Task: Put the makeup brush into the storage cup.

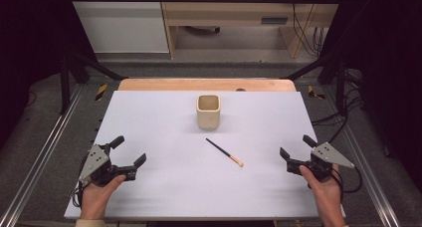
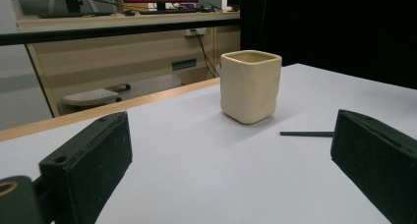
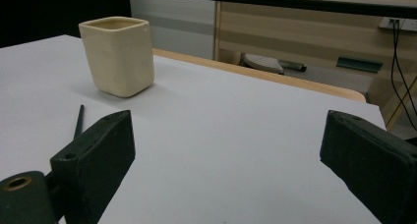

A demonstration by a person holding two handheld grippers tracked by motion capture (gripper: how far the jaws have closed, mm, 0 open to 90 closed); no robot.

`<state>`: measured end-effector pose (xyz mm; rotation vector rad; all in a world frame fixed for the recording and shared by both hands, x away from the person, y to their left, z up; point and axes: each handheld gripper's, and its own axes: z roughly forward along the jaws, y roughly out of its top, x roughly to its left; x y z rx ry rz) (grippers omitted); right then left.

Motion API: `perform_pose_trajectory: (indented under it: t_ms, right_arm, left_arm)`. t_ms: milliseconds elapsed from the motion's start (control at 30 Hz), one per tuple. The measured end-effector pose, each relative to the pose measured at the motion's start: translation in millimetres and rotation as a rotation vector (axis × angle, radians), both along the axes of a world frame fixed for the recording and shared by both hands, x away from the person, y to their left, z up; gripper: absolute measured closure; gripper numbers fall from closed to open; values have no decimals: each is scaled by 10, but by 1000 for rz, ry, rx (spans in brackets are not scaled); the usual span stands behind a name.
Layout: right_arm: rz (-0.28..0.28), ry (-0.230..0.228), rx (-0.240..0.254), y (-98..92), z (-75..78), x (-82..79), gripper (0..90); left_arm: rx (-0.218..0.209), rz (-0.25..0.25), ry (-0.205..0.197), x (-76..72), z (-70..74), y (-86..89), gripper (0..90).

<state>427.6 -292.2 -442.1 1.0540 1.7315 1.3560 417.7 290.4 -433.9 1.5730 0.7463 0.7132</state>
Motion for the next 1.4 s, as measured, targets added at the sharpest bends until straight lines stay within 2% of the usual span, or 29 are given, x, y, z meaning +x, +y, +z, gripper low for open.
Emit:
perform_pose_trajectory:
  t_ms: [133,367,700,867,933,1000,1067,1133,1233,1400]
  right_arm:
    - [6,2,5,4,4,-8,59]
    - [1,-8,15,11,36,-41,48]
    - [17,59,-19,40,32,-54,59]
    - [51,73,-47,93,47,-46,60]
    - [68,98,-35,120,67,11,62]
    - [70,104,-63,169,145,39,67]
    - [97,108,-85,240,254,57,61]
    - [113,117,-135,331,382,75,57]
    - [154,112,-163,458,588,100,67]
    - [190,150,-210,628,828,189,78]
  left_arm:
    - [-1,2,-7,-9,8,-4,14]
    - [20,0,3,-19,10,-15,15]
    - [29,-12,19,-29,4,-33,15]
    - [25,-1,14,-45,5,-30,12]
    - [24,1,15,-46,4,-33,11]
    - [29,0,15,-56,6,-33,11]
    - [30,1,14,-66,8,-28,11]
    - [30,5,16,-68,5,-21,11]
    - [22,11,14,-78,10,-11,10]
    - [13,15,10,-97,19,19,10]
